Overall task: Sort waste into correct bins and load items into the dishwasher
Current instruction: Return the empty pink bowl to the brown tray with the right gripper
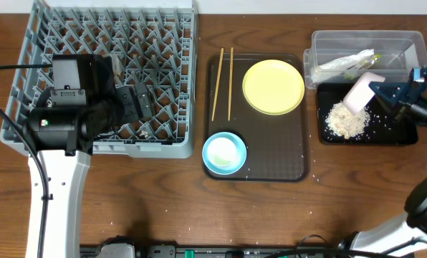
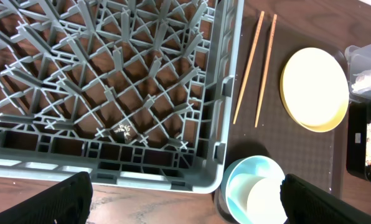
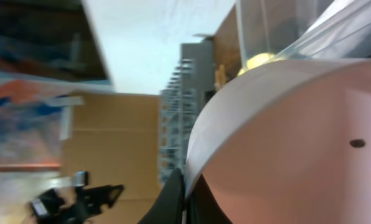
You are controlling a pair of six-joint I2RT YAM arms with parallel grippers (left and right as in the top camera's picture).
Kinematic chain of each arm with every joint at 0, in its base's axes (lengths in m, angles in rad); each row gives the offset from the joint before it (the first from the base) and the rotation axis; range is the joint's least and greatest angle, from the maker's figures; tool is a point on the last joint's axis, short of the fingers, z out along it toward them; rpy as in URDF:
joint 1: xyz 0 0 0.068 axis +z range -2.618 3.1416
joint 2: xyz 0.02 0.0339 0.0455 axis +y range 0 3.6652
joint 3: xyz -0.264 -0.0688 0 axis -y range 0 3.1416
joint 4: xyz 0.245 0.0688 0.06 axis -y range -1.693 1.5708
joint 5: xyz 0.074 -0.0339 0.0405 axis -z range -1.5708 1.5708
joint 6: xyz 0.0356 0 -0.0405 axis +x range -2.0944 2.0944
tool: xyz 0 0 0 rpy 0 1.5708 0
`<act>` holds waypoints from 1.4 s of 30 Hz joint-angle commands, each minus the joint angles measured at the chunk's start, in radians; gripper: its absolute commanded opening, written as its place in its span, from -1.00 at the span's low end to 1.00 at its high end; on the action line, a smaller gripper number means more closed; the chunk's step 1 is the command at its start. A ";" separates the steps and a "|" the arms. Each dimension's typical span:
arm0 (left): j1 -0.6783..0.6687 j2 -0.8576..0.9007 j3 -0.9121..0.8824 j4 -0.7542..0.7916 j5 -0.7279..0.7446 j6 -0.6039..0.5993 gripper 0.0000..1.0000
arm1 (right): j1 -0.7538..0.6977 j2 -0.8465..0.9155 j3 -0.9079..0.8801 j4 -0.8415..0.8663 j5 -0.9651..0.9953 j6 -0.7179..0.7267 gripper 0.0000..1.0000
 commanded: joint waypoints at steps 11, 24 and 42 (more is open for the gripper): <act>0.004 0.004 -0.003 0.000 0.012 -0.010 0.96 | 0.060 -0.314 0.007 -0.157 0.594 -0.045 -0.98; 0.004 0.004 -0.003 0.000 0.012 -0.010 0.96 | 0.406 -0.342 0.042 -0.206 0.887 -0.031 -0.98; 0.004 0.004 -0.003 0.000 0.012 -0.010 0.96 | 1.083 -0.267 0.096 -0.353 1.347 0.214 -0.98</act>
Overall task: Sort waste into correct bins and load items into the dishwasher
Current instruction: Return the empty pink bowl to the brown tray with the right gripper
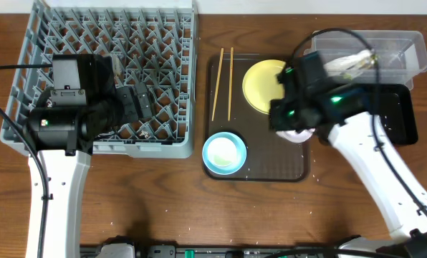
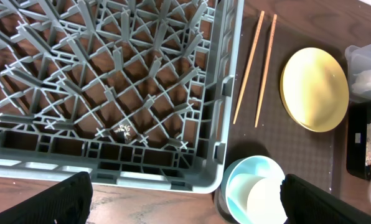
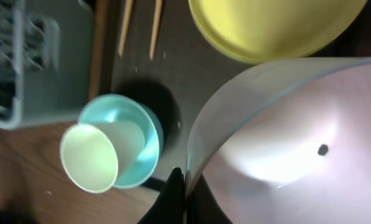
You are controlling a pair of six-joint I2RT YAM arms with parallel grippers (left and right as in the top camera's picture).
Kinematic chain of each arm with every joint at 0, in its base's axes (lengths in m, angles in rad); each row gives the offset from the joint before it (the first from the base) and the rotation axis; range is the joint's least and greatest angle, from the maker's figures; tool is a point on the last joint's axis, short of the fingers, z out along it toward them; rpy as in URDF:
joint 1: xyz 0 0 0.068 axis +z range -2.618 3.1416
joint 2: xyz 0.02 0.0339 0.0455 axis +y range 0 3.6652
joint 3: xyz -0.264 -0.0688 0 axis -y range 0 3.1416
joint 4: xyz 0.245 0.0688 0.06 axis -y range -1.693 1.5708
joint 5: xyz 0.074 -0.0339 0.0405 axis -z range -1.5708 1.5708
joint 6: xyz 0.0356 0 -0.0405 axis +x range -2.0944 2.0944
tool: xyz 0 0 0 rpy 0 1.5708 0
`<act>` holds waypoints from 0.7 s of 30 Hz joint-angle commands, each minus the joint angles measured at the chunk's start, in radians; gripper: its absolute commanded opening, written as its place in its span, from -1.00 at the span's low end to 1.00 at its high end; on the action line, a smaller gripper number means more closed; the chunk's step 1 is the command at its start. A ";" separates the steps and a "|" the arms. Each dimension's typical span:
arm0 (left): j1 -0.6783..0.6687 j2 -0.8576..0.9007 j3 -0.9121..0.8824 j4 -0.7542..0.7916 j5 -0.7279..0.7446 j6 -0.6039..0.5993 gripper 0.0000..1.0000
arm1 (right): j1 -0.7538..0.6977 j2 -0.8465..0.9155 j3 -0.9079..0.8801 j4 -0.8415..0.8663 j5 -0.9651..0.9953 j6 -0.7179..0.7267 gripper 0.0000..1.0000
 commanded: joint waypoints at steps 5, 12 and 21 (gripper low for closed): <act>0.004 0.004 -0.003 0.000 0.012 -0.010 0.96 | 0.079 0.100 0.017 -0.056 0.127 0.074 -0.98; 0.004 0.004 -0.003 0.000 0.012 -0.010 0.96 | 0.098 0.157 0.016 -0.063 0.123 0.073 -0.98; 0.004 0.004 -0.003 0.000 0.012 -0.010 0.96 | 0.161 0.241 0.015 -0.043 0.123 0.074 -0.98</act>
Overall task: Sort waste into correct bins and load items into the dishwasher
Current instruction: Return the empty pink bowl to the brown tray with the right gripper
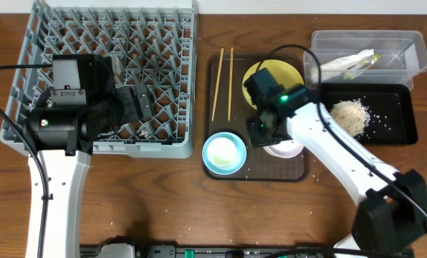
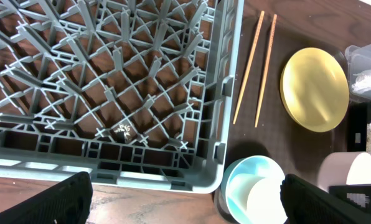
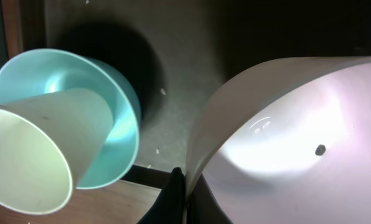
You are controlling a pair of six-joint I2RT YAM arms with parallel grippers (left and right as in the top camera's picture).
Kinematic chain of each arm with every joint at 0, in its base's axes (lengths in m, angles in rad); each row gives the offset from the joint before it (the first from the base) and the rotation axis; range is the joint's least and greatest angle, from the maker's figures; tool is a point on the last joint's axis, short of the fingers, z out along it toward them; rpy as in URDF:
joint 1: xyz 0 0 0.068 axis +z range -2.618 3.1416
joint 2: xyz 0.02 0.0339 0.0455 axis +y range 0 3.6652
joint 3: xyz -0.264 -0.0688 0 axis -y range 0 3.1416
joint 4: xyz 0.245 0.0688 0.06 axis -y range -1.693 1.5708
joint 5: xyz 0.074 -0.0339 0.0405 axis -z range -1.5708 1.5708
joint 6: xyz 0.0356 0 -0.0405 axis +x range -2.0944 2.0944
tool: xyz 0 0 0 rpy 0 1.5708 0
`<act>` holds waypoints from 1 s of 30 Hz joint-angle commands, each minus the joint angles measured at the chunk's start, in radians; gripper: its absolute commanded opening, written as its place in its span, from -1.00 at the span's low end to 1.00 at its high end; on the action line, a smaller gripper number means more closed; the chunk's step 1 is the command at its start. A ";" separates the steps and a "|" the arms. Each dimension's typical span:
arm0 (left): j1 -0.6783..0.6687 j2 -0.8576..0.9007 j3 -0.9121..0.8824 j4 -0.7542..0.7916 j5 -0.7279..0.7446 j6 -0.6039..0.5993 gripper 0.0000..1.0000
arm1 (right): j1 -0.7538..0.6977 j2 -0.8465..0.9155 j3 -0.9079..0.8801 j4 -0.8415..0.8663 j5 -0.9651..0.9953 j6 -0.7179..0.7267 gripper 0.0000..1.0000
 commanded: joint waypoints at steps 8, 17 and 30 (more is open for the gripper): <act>0.004 0.004 -0.003 0.000 0.012 -0.010 0.96 | 0.019 0.044 0.014 0.024 0.016 0.016 -0.98; 0.004 0.004 -0.003 0.000 0.012 -0.010 0.96 | 0.024 0.093 0.013 0.030 0.022 0.016 -0.98; 0.004 0.004 -0.003 0.000 0.012 -0.010 0.96 | 0.025 0.115 0.013 0.008 0.022 0.043 -0.98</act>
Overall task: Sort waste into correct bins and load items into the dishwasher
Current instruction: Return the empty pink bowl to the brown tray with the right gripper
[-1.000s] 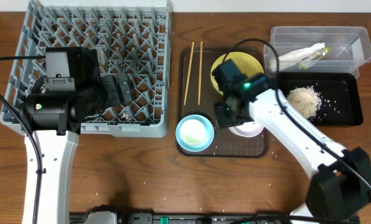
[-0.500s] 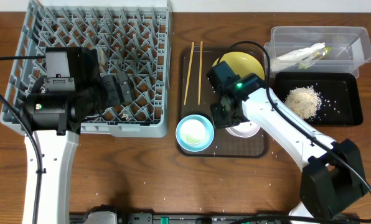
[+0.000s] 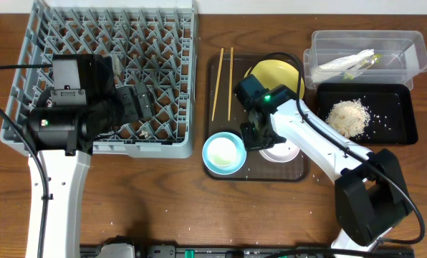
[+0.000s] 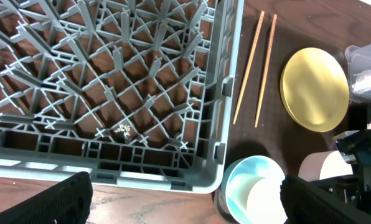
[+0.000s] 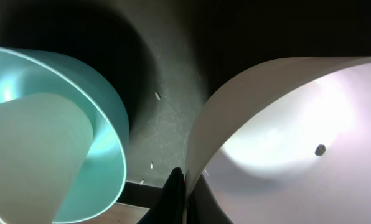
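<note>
My right gripper [image 3: 258, 135] is shut on the rim of a white bowl [image 3: 279, 150], low over the front right of the dark tray [image 3: 296, 170]. In the right wrist view the bowl [image 5: 297, 137] fills the frame, with black fingers [image 5: 176, 190] pinching its edge. Just to its left is a blue bowl [image 3: 224, 153] holding a pale cup [image 5: 30, 155]. A yellow plate [image 3: 278, 75] and two chopsticks [image 3: 222, 82] lie further back on the tray. My left gripper [image 3: 142, 100] hangs open over the grey dish rack [image 3: 27, 43], with nothing between its fingers [image 4: 67, 199].
At the back right a clear bin [image 3: 407, 43] holds plastic wrappers. In front of it, a black bin [image 3: 400, 132] holds a heap of crumbly food waste [image 3: 348, 116]. Small crumbs dot the wooden table [image 3: 199, 208] near the tray.
My right gripper and the white bowl have shifted slightly left, closer to the blue bowl and lower over the tray. The left arm has not moved.
My right gripper first held the white bowl tipped over the black bin above the food heap. Then it was over the tray beside the yellow plate. After that it held the bowl low at the tray's front right, and now holds it close beside the blue bowl.
</note>
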You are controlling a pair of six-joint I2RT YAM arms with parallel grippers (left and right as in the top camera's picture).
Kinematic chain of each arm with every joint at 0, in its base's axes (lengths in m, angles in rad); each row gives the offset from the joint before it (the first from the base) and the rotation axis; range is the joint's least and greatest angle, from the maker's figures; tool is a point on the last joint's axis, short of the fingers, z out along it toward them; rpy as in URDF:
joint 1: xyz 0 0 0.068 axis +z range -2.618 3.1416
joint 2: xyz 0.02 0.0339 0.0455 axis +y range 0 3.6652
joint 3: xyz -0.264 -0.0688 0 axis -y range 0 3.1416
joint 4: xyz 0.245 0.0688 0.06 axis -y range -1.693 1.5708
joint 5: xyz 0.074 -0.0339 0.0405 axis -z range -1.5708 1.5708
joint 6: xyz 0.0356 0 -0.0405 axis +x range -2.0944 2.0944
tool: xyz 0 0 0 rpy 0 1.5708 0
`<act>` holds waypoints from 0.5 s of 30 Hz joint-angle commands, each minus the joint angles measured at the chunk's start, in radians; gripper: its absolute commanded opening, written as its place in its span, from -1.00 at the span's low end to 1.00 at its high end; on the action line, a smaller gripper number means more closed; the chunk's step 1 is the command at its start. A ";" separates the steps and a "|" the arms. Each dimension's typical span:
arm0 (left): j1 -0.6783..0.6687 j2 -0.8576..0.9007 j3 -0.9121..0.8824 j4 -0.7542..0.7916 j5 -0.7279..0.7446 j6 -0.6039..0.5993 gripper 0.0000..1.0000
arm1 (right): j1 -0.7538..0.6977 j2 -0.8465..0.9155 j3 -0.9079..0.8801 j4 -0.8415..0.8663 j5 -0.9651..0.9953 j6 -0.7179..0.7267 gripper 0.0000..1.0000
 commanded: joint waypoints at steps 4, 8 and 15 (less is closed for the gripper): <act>0.004 0.004 -0.003 0.000 0.012 -0.010 0.96 | 0.006 0.002 0.013 -0.004 0.013 0.053 -0.98; 0.004 0.004 -0.003 0.000 0.012 -0.010 0.96 | 0.006 0.002 0.013 -0.013 0.012 0.052 -0.98; 0.004 0.004 -0.003 0.000 0.012 -0.010 0.96 | 0.006 0.002 0.013 -0.001 0.005 0.052 -0.98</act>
